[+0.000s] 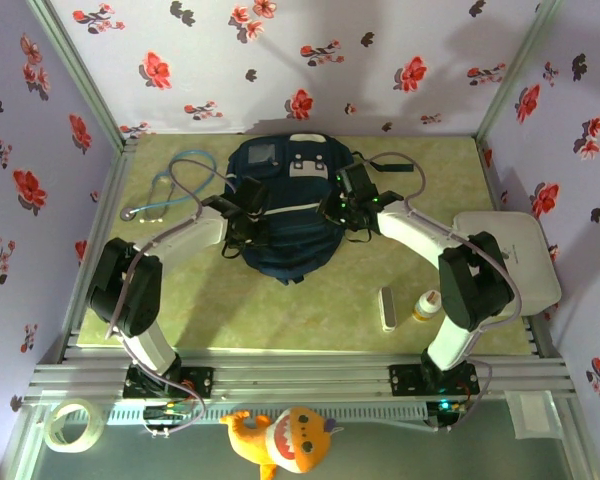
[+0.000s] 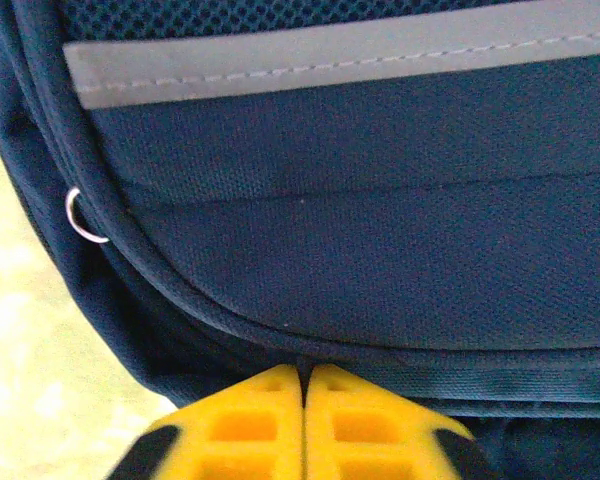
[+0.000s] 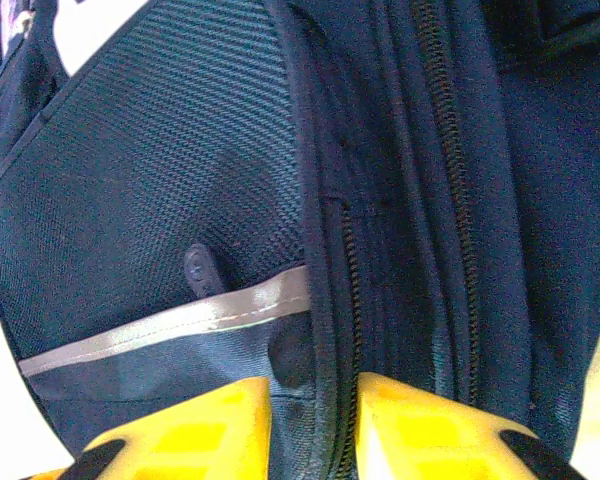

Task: Pack the student bag

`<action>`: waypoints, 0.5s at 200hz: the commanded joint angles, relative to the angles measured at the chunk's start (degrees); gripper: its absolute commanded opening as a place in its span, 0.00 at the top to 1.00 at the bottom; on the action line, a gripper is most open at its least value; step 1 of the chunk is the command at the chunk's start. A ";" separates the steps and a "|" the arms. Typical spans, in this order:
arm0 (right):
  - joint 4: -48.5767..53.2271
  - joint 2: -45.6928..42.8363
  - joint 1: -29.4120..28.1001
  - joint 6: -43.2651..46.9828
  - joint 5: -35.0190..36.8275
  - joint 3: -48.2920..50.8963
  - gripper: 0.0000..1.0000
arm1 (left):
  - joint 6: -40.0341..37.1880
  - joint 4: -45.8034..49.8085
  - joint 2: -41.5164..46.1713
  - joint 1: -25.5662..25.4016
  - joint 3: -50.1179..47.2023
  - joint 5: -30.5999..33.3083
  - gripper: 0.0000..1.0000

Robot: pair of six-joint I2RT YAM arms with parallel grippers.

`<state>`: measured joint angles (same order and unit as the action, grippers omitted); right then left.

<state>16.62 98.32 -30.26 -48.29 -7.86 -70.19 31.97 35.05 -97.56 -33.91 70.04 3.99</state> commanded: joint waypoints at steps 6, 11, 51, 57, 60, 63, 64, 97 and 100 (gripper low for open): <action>0.87 0.86 0.29 0.82 3.14 -2.40 0.79 | -1.17 2.06 1.33 0.13 0.78 3.81 1.00; 1.14 0.86 0.36 0.89 3.77 -2.40 0.81 | -1.56 2.09 1.84 0.34 0.44 3.91 1.00; 1.42 0.33 0.98 1.45 7.26 -1.62 0.87 | -8.30 5.24 5.94 3.19 -1.31 3.85 1.00; 1.60 0.13 1.08 1.41 7.69 -1.57 0.88 | -9.61 5.37 6.61 3.61 -1.68 3.83 1.00; 1.71 0.05 1.20 1.37 7.88 -1.50 0.88 | -10.17 5.40 6.93 3.83 -1.81 3.83 1.00; 1.73 0.03 1.25 1.36 8.00 -1.44 0.88 | -10.63 5.45 7.21 4.09 -1.98 3.83 1.00; 1.69 -0.02 1.30 1.36 8.06 -1.44 0.88 | -10.88 5.46 7.34 4.09 -1.99 3.83 1.00; 1.52 -0.44 1.54 2.05 8.00 -1.26 0.89 | -14.15 3.56 8.03 7.60 -2.55 3.92 1.00; 1.47 -0.51 1.52 2.20 7.89 -1.26 0.89 | -14.32 3.06 7.94 7.85 -2.50 3.92 1.00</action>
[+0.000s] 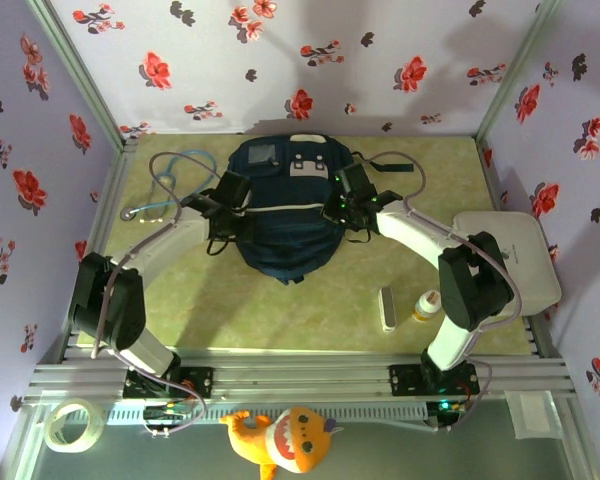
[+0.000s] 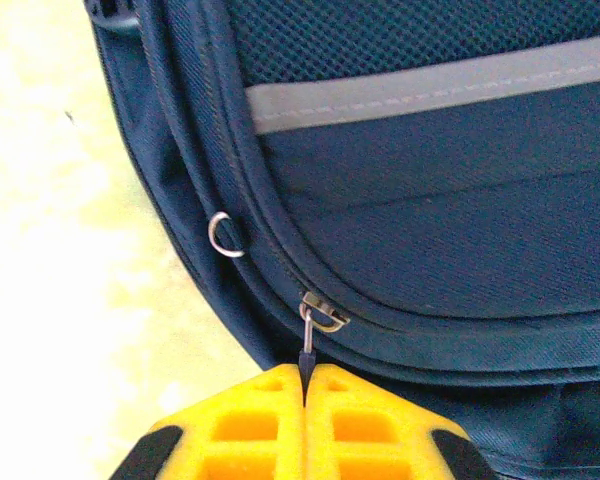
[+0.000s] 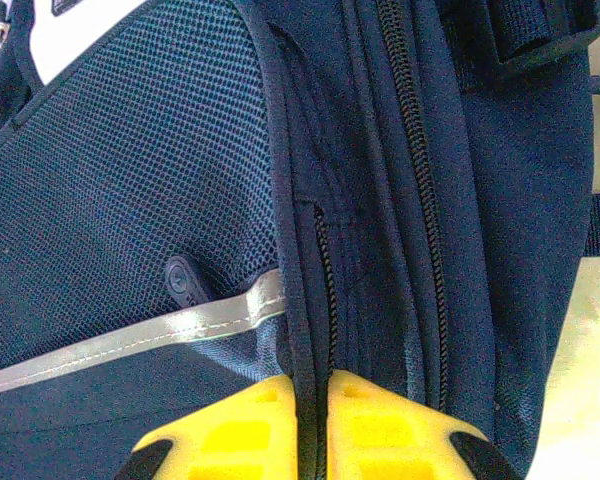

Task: Pack the student bag

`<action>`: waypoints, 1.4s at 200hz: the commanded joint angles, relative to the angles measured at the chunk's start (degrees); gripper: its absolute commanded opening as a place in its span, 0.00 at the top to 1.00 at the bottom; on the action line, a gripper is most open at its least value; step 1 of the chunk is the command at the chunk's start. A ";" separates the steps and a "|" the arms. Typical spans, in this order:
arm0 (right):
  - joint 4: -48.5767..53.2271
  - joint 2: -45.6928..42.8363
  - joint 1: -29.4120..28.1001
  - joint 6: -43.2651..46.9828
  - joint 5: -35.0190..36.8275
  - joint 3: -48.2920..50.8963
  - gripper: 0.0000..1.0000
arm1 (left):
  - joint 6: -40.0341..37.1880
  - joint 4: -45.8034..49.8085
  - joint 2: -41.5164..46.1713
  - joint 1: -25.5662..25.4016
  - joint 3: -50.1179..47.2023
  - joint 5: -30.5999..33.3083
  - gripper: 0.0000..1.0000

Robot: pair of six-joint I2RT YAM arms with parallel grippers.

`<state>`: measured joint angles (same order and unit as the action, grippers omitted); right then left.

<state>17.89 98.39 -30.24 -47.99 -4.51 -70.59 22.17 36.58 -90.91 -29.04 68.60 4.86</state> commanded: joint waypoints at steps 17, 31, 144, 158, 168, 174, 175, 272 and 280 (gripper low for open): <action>-0.48 -1.82 1.53 2.68 2.98 -0.40 0.81 | -5.43 -0.26 0.27 4.47 0.04 1.69 1.00; -0.22 -4.12 1.57 3.24 2.15 0.62 0.64 | -6.12 -0.25 -0.48 4.64 1.61 0.95 0.92; 28.41 -23.14 1.41 3.53 18.53 22.18 0.28 | -4.45 -4.32 15.36 7.39 -0.22 1.47 0.05; 27.58 -23.31 1.32 3.08 16.26 24.13 0.28 | -4.16 -4.76 15.42 7.50 0.24 1.29 0.04; 27.21 -22.96 1.24 2.99 14.73 25.15 0.28 | -4.52 -5.07 15.44 7.43 0.42 0.54 0.02; 27.12 -22.54 1.24 2.96 14.01 25.66 0.28 | -4.93 -5.48 15.58 7.46 0.35 -0.37 0.01; 27.16 -22.50 1.24 2.98 13.83 25.76 0.29 | -5.03 -5.56 15.59 7.44 0.33 -0.55 0.01; 28.98 -19.04 -2.59 4.47 10.89 29.28 0.56 | -9.04 -7.75 11.70 5.37 3.40 -6.87 0.00; 28.68 -19.04 -2.63 4.84 10.93 28.97 0.61 | -9.86 -7.55 11.19 4.80 3.84 -7.17 0.00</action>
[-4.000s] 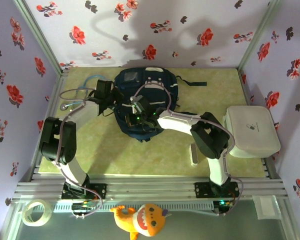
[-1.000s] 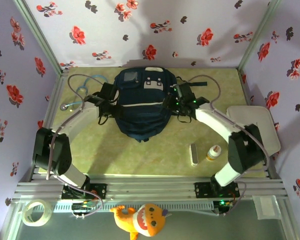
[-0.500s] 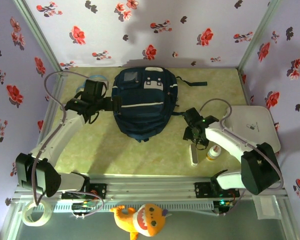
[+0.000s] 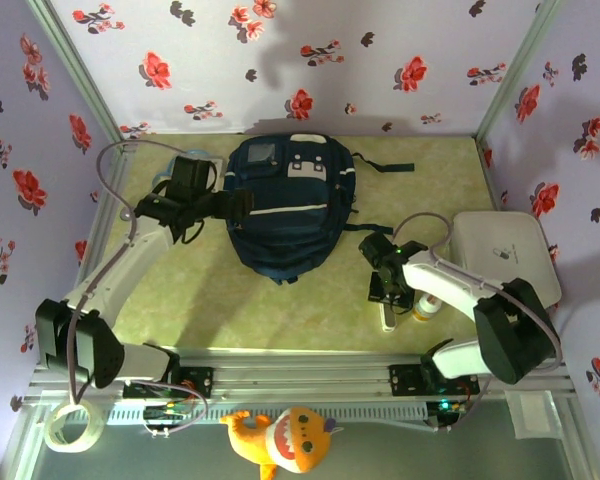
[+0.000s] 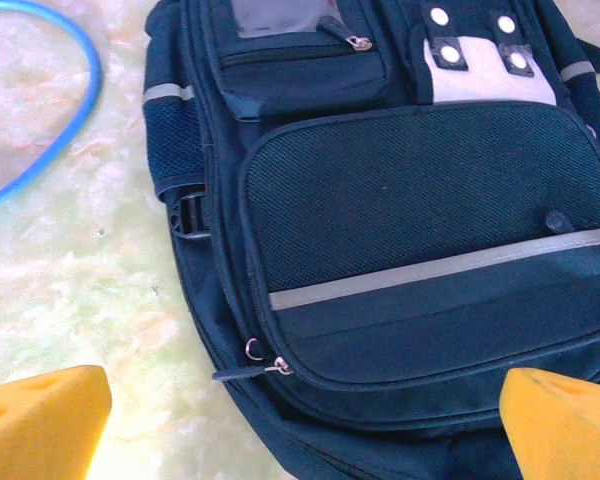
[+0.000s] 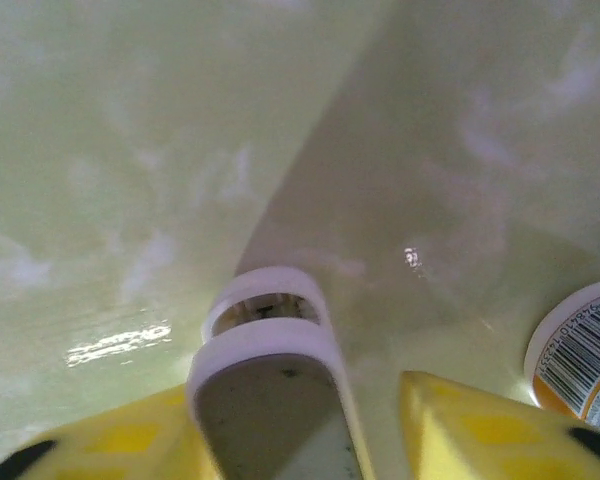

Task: Pack the student bag

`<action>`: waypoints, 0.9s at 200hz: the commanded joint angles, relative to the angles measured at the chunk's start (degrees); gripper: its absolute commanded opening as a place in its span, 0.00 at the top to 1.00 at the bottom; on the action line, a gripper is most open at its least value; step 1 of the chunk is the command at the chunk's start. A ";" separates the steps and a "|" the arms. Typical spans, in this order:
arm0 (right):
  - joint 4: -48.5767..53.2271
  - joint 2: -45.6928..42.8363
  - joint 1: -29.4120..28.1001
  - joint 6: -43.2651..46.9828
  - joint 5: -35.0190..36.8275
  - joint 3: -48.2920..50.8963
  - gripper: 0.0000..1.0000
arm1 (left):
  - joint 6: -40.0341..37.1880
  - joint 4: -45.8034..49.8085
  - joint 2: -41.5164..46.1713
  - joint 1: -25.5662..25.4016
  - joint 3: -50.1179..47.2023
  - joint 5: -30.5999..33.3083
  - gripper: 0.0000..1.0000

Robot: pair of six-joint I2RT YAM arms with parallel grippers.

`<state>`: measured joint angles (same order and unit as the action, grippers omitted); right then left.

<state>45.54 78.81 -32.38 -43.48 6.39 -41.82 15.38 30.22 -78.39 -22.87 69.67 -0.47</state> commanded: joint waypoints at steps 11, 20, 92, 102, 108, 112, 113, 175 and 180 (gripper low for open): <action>0.66 0.19 -0.58 1.05 0.15 -0.47 0.67 | -4.75 -0.82 -2.28 -2.19 3.35 -2.23 0.00; 0.47 -0.39 -0.58 1.61 0.48 -1.10 0.71 | -6.27 -0.33 -3.21 -3.09 3.92 -2.39 0.00; -8.88 -10.97 0.18 1.66 0.90 -3.61 0.73 | -27.86 8.36 -16.47 -14.86 12.99 -1.29 0.08; -9.93 -11.49 0.43 1.50 0.64 -3.79 0.73 | -30.29 8.97 -18.54 -16.06 14.07 -0.05 0.11; -10.29 -11.79 0.56 1.41 0.64 -3.93 0.73 | -31.99 9.40 -19.67 -16.63 14.65 0.50 0.13; -10.52 -11.85 0.65 1.34 0.59 -4.04 0.73 | -32.98 9.72 -20.41 -16.99 15.21 0.72 0.14; -10.63 -11.88 0.70 1.32 0.57 -4.05 0.73 | -33.28 9.79 -20.62 -17.05 15.31 0.81 0.15; -11.35 -11.50 1.44 1.38 -0.06 -6.34 0.74 | -46.70 21.73 -34.63 -18.28 30.24 3.47 0.38; -11.35 -11.44 1.44 1.38 -0.11 -6.42 0.74 | -47.18 21.95 -35.43 -18.18 31.07 3.62 0.40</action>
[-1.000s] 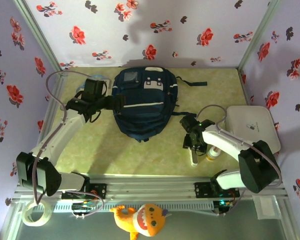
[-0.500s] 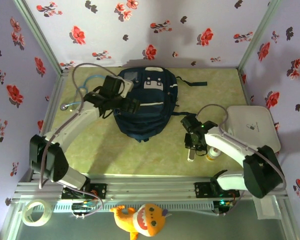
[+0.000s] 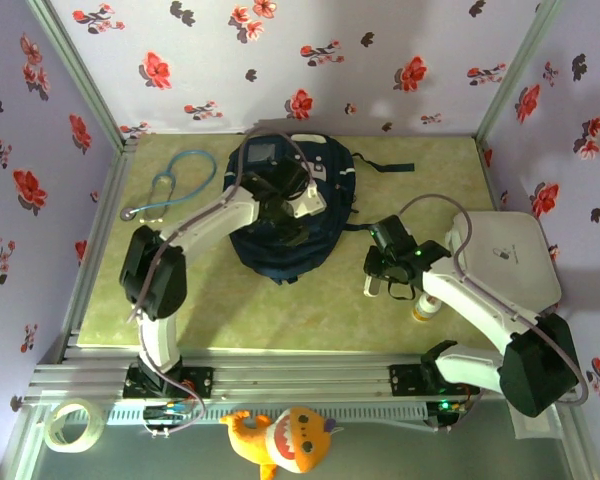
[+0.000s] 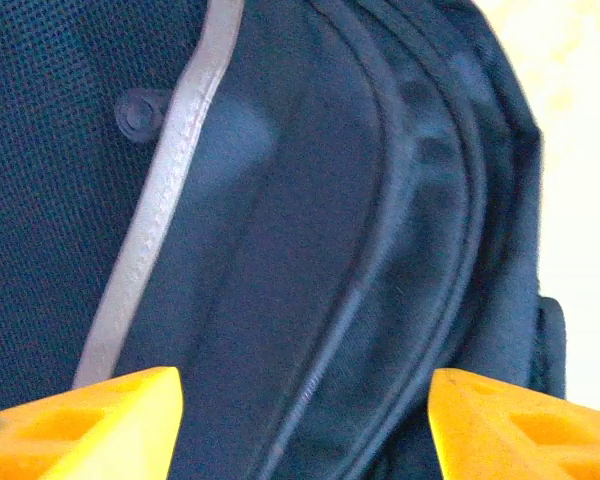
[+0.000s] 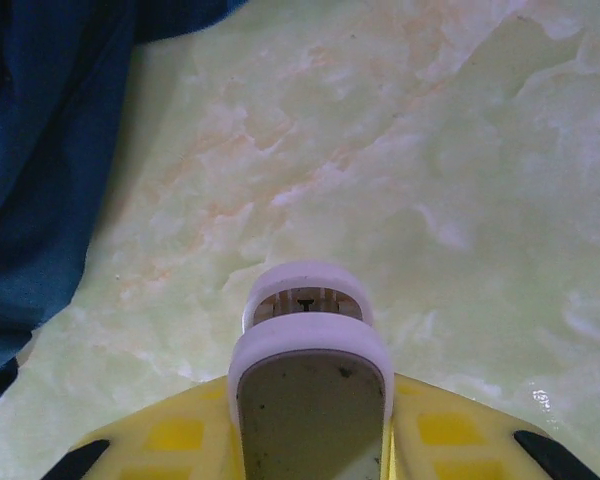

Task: Pack the student bag

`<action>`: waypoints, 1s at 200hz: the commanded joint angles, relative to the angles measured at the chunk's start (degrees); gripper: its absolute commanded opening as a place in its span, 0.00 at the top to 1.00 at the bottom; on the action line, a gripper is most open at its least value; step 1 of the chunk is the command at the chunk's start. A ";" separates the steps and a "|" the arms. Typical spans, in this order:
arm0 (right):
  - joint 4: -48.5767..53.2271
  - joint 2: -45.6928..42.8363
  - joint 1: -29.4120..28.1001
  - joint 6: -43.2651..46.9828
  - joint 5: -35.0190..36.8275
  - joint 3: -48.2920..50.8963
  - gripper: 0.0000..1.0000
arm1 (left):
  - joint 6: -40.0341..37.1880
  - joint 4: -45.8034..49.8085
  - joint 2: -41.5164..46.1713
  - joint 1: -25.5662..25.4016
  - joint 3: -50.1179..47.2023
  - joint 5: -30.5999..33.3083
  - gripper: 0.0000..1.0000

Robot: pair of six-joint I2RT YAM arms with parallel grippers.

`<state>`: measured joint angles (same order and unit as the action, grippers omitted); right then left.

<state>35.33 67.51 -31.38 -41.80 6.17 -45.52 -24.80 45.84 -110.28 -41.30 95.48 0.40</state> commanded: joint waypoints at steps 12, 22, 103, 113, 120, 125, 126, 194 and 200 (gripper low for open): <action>-1.32 -0.12 0.44 -0.38 -0.02 -2.80 0.75 | -7.83 6.39 -4.90 0.41 6.53 2.76 0.45; -1.53 -0.11 0.44 -0.39 0.05 -2.81 0.75 | -8.50 8.16 -5.67 0.41 7.40 2.91 0.49; -2.30 -0.46 1.30 1.24 0.77 -5.72 0.75 | -9.71 9.39 -7.46 1.35 11.33 2.47 0.72; -2.91 -0.76 1.40 1.21 0.43 -5.61 0.75 | -9.49 9.61 -7.05 1.68 12.06 1.63 0.76; -3.60 -0.93 1.49 1.11 0.12 -5.55 0.76 | -9.27 9.93 -6.76 1.90 12.68 0.79 0.78; -4.03 -1.03 1.58 1.03 -0.20 -5.35 0.76 | -9.13 10.26 -6.66 2.08 13.20 0.00 0.80; -4.12 -1.04 1.62 1.02 -0.25 -5.36 0.76 | -9.13 10.33 -6.64 2.14 13.31 -0.11 0.80; -16.80 -2.19 2.23 -0.88 -8.99 -4.41 0.76 | 1.48 12.70 -4.81 3.09 20.78 -9.99 1.00; -18.73 -2.20 2.28 -1.29 -10.29 -4.48 0.76 | 3.36 11.58 -4.10 3.11 21.16 -10.50 1.00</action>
<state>26.06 66.83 -29.58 -41.78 1.32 -49.52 -28.60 59.18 -117.27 -38.30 113.86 -4.40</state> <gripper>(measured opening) 0.299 0.040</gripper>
